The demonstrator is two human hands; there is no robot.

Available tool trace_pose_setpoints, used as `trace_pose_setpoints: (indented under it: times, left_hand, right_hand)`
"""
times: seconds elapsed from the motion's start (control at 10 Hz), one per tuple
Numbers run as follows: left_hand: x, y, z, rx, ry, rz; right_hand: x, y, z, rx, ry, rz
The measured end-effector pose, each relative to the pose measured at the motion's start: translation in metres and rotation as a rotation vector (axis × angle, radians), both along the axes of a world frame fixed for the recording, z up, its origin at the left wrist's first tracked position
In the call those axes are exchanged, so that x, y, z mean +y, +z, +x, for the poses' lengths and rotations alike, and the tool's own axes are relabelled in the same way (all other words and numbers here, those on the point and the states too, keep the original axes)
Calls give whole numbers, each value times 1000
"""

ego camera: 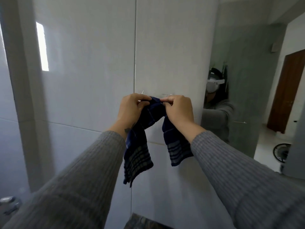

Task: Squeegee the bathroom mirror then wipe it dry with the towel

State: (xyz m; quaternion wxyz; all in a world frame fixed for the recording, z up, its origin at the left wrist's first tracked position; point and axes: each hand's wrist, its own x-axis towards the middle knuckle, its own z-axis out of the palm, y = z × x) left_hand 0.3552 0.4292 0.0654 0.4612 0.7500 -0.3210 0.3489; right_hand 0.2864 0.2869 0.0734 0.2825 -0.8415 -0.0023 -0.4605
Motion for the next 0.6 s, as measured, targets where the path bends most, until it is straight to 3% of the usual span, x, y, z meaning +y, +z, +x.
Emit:
trace_pose_setpoints:
  times: [0.2, 0.3, 0.5, 0.6]
  left_hand:
    - [-27, -10, 31, 26, 47, -29]
    - [-30, -27, 34, 58, 2, -96]
    - [-30, -43, 6, 246, -70, -178]
    - [-22, -84, -19, 248, -33, -92]
  right_hand:
    - [5, 1, 31, 66, -258, -313]
    - [7, -17, 35, 71, -294, -282]
    - [17, -46, 24, 203, -75, 107]
    - [15, -75, -13, 329, -6, 36]
